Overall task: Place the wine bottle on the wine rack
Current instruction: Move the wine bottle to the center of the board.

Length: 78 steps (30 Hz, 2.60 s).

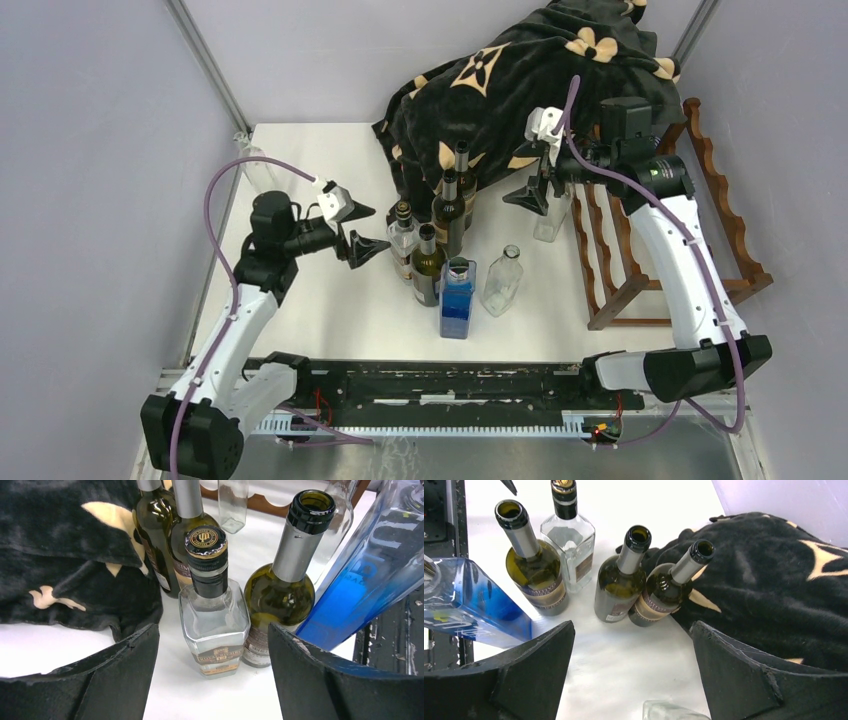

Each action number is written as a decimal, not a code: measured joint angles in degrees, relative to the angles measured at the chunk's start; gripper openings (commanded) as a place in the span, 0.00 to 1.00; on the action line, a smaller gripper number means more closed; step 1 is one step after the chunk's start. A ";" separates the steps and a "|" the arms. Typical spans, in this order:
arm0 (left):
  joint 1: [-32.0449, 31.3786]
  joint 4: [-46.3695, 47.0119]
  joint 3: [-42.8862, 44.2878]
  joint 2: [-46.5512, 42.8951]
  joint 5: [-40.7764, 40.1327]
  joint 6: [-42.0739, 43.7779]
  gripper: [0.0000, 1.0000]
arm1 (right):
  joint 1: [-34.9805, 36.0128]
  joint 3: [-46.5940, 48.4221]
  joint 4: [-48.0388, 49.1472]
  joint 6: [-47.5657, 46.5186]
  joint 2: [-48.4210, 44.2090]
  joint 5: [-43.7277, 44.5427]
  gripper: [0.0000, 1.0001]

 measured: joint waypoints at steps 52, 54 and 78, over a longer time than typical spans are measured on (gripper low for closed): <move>-9.79 10.54 2.19 8.00 -17.05 -9.90 0.02 | 0.42 -17.03 18.69 11.78 -7.65 -10.10 0.94; -8.17 9.31 2.80 7.80 -20.04 -9.88 0.02 | 0.42 -17.03 18.67 11.72 -7.65 -10.12 0.95; 12.17 33.83 12.00 31.17 -46.53 -14.93 0.05 | 0.42 -18.47 19.87 12.39 -7.87 -10.75 0.95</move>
